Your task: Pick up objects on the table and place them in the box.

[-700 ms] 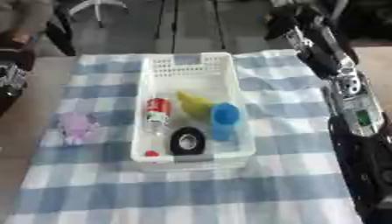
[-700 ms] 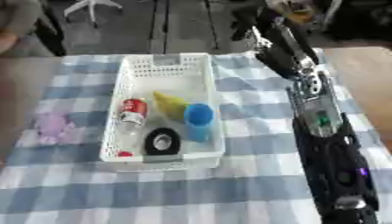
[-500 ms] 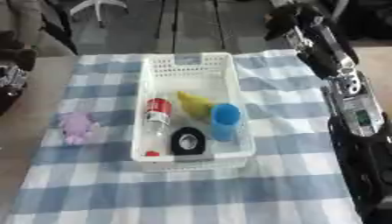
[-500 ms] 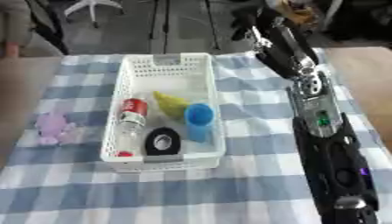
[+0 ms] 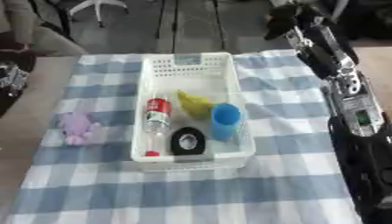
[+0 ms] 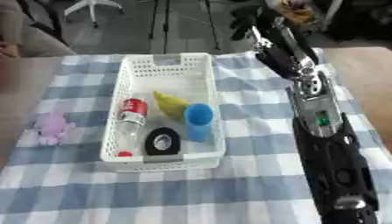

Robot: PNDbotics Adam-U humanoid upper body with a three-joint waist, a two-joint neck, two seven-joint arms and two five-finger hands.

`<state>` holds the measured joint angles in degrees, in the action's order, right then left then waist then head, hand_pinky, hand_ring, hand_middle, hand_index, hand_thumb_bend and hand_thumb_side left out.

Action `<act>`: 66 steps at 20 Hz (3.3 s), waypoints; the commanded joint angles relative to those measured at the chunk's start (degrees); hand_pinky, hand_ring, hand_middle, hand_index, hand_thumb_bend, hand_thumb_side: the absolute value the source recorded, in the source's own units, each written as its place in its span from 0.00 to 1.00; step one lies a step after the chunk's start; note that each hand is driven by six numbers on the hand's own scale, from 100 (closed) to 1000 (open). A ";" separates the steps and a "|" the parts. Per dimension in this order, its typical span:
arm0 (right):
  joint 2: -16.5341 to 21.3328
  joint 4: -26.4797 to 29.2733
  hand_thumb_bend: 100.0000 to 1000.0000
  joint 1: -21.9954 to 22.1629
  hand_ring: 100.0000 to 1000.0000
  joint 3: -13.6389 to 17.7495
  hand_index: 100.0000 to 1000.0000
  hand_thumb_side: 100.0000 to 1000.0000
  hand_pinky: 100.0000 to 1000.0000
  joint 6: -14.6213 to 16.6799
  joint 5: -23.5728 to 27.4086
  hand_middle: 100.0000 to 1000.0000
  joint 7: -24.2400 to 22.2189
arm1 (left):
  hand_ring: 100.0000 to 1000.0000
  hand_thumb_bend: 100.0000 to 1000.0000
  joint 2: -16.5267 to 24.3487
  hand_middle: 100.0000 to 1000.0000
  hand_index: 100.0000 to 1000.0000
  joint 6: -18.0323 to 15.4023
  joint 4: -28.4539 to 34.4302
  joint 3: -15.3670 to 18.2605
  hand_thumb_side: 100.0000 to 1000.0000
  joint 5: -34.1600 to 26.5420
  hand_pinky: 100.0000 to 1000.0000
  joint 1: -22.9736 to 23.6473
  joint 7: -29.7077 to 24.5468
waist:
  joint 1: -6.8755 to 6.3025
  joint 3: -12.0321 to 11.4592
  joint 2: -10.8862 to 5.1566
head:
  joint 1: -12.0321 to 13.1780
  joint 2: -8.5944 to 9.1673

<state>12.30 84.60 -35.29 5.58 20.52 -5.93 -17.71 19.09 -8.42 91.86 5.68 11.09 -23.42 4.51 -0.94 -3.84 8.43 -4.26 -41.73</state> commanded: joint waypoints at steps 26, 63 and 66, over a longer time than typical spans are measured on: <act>1.08 0.81 0.00 -1.22 0.51 -0.28 0.75 0.62 0.58 0.16 0.01 0.56 -0.28 | 0.72 0.84 6.79 0.71 0.84 -2.92 -15.95 -6.30 0.42 47.98 0.72 -7.30 -30.02 | 0.67 0.77 -3.29 | 0.10 0.16; 1.02 0.68 0.00 -1.29 0.52 -0.15 0.75 0.62 0.58 0.16 0.00 0.56 0.06 | 0.27 0.00 4.80 0.30 0.47 3.43 -15.45 -5.24 0.22 49.92 0.00 -8.17 -6.63 | 0.91 0.82 -3.41 | -0.38 0.44; 0.89 0.69 0.00 -1.25 0.52 -0.21 0.75 0.62 0.58 0.15 0.01 0.56 0.04 | 0.27 0.00 4.68 0.30 0.47 3.09 -10.13 -5.80 0.21 46.49 0.00 -10.03 -5.06 | 0.88 0.88 -3.47 | -0.15 0.31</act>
<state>12.37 84.56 -35.35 5.26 20.62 -5.93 -17.83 22.57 -5.20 78.39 -0.34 59.01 -31.88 -1.50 -0.91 -2.97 8.43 -4.48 -41.74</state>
